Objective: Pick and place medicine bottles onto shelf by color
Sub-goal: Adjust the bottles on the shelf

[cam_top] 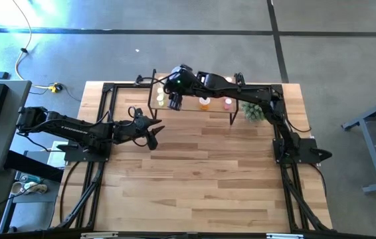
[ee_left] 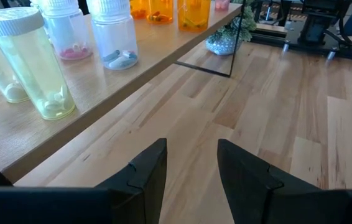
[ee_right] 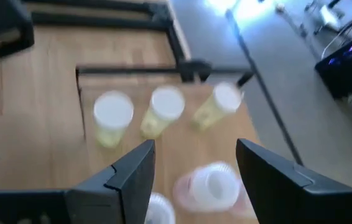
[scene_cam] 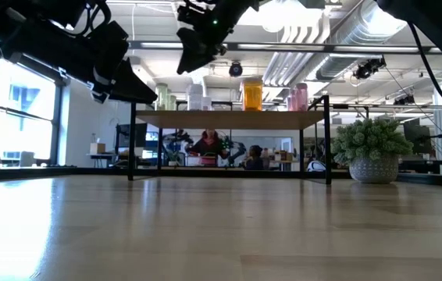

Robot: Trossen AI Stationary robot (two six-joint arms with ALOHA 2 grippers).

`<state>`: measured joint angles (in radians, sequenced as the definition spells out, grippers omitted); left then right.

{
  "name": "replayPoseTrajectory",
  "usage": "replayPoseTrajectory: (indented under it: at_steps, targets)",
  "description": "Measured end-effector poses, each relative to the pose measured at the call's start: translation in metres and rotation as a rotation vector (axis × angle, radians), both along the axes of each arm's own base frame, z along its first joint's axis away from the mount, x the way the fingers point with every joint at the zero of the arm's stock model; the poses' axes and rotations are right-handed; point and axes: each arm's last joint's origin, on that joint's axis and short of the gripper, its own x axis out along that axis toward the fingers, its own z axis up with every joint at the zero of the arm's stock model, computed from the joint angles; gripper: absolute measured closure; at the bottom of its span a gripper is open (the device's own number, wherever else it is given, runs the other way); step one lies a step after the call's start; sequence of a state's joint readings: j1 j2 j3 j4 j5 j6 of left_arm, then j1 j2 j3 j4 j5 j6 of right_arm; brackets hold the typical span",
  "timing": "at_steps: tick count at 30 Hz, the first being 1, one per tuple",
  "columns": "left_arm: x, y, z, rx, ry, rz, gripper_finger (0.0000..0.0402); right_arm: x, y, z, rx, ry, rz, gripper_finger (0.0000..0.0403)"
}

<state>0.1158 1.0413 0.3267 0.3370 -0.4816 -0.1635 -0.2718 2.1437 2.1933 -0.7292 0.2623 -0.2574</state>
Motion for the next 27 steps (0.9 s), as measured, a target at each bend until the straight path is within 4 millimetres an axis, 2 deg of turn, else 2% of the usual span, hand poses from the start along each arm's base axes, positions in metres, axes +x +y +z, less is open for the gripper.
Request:
replayPoseTrajectory:
  at_steps: [9,14,27]
  targets:
    - [0.000,0.000,0.000,-0.001,-0.001,0.000,0.0271,0.002,-0.023,0.014,-0.063,-0.155,-0.042,0.0187]
    - [0.000,0.000,0.000,0.000,-0.001,0.000,0.0271,0.001,-0.034,0.018,-0.035,-0.228,-0.070,0.0187]
    - [0.000,0.000,0.000,0.000,0.002,0.000,0.0271,0.001,-0.042,-0.007,0.043,-0.122,-0.102,0.0187]
